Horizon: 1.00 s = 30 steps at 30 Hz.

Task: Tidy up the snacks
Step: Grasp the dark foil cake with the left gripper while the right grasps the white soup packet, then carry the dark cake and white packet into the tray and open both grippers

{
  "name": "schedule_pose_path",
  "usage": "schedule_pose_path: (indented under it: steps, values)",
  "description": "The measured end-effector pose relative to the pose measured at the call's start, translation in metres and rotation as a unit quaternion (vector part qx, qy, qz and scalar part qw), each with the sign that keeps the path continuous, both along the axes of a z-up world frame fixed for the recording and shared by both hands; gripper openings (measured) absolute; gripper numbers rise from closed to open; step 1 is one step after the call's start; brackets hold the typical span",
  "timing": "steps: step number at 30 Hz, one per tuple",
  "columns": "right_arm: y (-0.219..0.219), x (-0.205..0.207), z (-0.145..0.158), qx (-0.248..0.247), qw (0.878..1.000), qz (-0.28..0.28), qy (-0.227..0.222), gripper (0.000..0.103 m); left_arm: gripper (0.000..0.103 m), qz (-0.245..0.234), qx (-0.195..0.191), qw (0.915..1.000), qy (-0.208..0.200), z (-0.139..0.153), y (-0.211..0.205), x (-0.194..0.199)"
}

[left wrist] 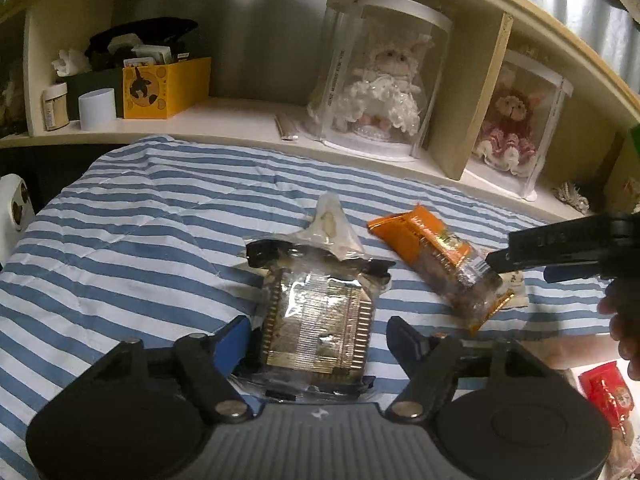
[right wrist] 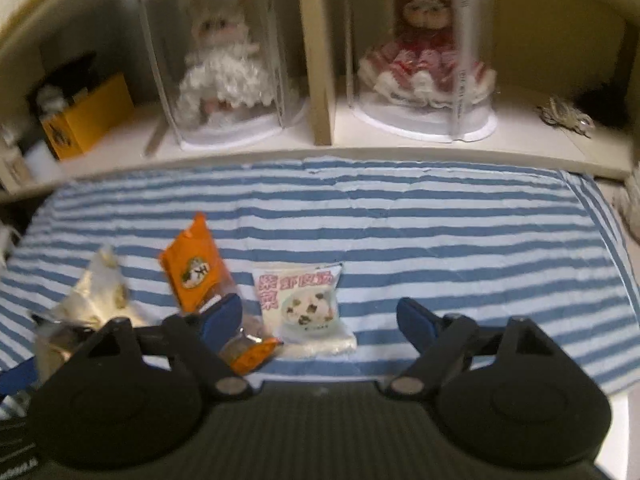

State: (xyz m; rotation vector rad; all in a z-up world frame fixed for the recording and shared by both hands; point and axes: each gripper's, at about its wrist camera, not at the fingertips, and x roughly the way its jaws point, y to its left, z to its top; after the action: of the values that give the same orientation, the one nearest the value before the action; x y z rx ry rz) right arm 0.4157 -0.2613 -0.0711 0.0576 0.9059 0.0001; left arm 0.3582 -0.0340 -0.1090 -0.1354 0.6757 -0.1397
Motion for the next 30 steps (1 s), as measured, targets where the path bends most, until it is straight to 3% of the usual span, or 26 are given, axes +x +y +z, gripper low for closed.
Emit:
schedule_pose_path:
  steps: [1,6,8,9,14,24,30]
  values:
    - [0.003,0.004,-0.003,-0.009,1.0,0.002,0.008,0.086,0.065,0.004,-0.002,1.0,0.001,-0.001,0.001,0.0]
    - [0.008,0.016,-0.014,-0.018,1.0,-0.001,0.018,0.084,0.062,0.004,-0.012,0.9999,0.002,-0.001,0.006,0.0]
    - [0.008,0.016,-0.018,-0.017,0.999,-0.003,0.028,0.066,0.061,0.004,-0.017,0.9998,0.003,0.0,0.008,-0.001]
    - [0.009,0.015,-0.019,-0.017,0.999,0.0,0.034,0.052,0.058,0.004,-0.021,0.9998,0.004,0.0,0.009,-0.002]
    - [0.008,-0.007,-0.005,-0.036,0.999,0.004,-0.001,0.051,0.058,0.007,-0.03,0.9995,0.005,0.011,0.013,-0.013]
    - [-0.011,-0.071,0.044,-0.004,0.998,0.04,-0.056,0.051,0.057,-0.006,-0.041,0.9991,-0.001,0.042,0.007,-0.046]
    - [-0.023,-0.118,0.056,0.009,0.996,0.05,-0.077,0.051,0.057,-0.016,-0.035,0.9993,0.0,0.056,-0.005,-0.069]
